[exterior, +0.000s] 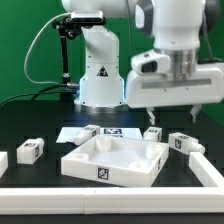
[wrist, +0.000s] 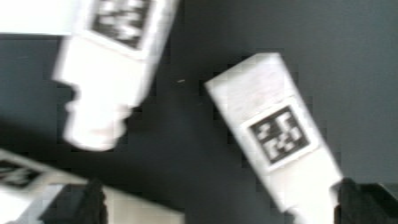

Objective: Assemble one leg

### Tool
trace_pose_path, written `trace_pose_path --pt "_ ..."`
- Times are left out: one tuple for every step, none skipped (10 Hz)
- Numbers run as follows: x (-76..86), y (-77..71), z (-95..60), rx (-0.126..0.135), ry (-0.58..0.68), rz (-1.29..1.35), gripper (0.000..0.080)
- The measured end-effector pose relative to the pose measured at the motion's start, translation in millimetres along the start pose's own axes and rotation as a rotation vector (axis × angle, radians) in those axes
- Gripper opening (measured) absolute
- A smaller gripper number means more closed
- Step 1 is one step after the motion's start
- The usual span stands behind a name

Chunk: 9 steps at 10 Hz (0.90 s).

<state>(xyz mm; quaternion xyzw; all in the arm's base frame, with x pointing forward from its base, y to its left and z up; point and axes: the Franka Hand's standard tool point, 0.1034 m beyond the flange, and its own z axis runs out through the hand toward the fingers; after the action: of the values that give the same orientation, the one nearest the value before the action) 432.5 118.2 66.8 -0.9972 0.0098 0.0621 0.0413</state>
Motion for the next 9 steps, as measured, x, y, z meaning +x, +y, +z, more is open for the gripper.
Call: trace_pose_path --pt "0.6 19.2 -7.8 0.024 -0.006 0.034 0.0648" --pt "2.5 35.4 -14.6 0.034 -0.015 0.074 0.0648" --pt "7.4 45.3 -22.0 0.043 -0.012 0.104 0.0648" --pt "7.9 45.3 -21.5 0.042 -0.01 0.102 0.0648" --pt "7.5 44.9 -20.8 0.041 -0.011 0.101 0.0648" --pt "7.6 45.4 -20.7 0.041 -0.011 0.101 0.0648" --pt "9.2 54.3 -20.7 0.062 -0.011 0.083 0.0648" --pt "14.8 87.6 -23.0 0.094 -0.006 0.144 0.0648" --pt "19.1 112.0 -26.2 0.091 -0.022 0.237 0.0648"
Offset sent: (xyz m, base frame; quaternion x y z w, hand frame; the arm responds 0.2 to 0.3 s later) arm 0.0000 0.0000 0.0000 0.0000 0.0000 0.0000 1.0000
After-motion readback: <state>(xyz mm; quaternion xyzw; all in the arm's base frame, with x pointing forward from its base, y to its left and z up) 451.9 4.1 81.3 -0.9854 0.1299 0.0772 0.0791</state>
